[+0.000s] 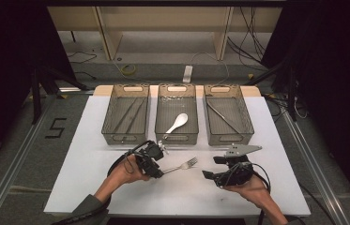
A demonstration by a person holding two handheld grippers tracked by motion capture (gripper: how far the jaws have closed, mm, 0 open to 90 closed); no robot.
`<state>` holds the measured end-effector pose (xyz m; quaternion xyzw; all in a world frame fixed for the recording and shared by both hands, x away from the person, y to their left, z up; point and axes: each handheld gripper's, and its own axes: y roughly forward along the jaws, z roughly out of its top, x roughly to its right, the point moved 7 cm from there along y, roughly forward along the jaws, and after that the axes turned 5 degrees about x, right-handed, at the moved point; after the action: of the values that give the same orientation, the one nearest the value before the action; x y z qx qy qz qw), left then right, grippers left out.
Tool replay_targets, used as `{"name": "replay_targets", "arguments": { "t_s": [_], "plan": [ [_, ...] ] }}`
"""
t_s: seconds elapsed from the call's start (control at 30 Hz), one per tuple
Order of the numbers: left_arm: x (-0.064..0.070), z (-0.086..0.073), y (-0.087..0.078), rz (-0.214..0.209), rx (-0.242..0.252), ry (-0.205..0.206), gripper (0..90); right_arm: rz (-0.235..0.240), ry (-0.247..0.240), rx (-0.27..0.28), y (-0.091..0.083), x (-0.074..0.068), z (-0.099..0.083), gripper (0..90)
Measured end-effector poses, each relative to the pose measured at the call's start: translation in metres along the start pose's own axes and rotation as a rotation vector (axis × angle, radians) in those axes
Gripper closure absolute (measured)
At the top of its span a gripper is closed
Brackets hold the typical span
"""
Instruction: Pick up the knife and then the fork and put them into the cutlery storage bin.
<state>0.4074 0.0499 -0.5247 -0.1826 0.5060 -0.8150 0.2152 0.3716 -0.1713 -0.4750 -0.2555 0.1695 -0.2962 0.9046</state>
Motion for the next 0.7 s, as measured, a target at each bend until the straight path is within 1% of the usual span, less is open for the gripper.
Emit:
{"name": "replay_targets", "arguments": {
  "t_s": [0.07,0.17,0.23,0.3,0.37,0.57,0.6,0.63,0.7],
  "plan": [
    [0.0008,0.0005,0.0014,-0.004,-0.001,0.001,64.1,0.001,-0.001,-0.003,0.0004,-0.0004,-0.0002,29.2],
    [0.0024,0.0014,0.0043,-0.008,-0.016,0.018,66.9,0.002,-0.003,-0.004,0.0008,-0.0005,-0.0004,29.2],
    [0.0021,0.0019,0.0047,0.002,-0.023,0.028,68.9,0.001,-0.003,-0.004,0.0006,-0.0005,-0.0003,29.2],
    [0.0018,0.0021,0.005,0.002,-0.031,0.028,70.2,0.0,-0.002,-0.003,0.0005,-0.0006,0.0,29.3],
    [0.0024,0.0026,0.0055,0.003,-0.033,0.03,70.4,-0.002,-0.009,-0.005,0.001,-0.0003,-0.0004,29.3],
    [0.0037,0.003,0.0062,0.018,-0.043,0.057,71.5,0.0,-0.011,-0.009,0.0011,-0.001,-0.0006,29.3],
    [0.0036,0.0034,0.0061,0.021,-0.052,0.069,71.7,0.0,-0.01,-0.01,0.0012,-0.001,-0.0005,29.4],
    [0.0039,0.0036,0.0066,0.019,-0.054,0.071,71.8,0.001,-0.01,-0.011,0.0013,-0.0009,-0.0006,29.4],
    [0.0018,0.0043,0.0068,-0.006,-0.058,0.066,72.2,0.005,-0.009,-0.014,0.0018,-0.0011,-0.0009,29.4]
  ]
}}
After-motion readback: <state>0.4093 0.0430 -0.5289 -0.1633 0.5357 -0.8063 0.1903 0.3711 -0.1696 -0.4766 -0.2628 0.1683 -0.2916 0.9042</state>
